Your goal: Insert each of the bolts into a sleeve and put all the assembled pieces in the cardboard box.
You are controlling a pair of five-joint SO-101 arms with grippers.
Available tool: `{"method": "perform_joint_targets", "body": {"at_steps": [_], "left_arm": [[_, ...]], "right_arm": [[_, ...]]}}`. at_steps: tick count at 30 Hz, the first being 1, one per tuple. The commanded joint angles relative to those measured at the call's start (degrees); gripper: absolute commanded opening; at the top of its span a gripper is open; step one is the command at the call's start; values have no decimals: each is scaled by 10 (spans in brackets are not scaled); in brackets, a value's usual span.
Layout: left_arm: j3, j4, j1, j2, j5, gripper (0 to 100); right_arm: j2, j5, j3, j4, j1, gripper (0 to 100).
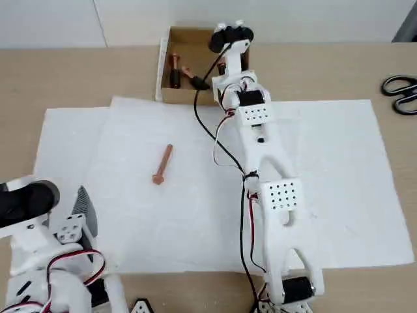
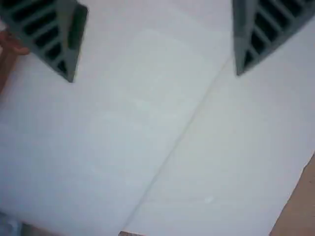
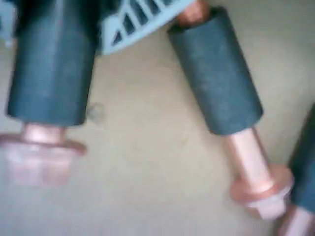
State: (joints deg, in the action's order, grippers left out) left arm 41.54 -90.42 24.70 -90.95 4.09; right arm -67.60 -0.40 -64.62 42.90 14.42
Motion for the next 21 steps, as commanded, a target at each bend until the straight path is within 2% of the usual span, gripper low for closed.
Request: {"method": "perform_joint_targets", "body": {"at_steps": [1,6,13,17,21], "left_arm": [[-1,18,2,-2,-2,202],[-1,18,2,-2,-2,202],[-1,18,2,-2,-2,202],[0,18,2,-2,-2,202],[0,18,1,-2,-2,202]], "right_arm": [[6,0,-11,-14,0,8],[6,0,-11,-14,0,20],[7,0,-11,-5,-2,210],[7,0,-41,10,-14,192],[7,0,-143,84,-29,175]]}}
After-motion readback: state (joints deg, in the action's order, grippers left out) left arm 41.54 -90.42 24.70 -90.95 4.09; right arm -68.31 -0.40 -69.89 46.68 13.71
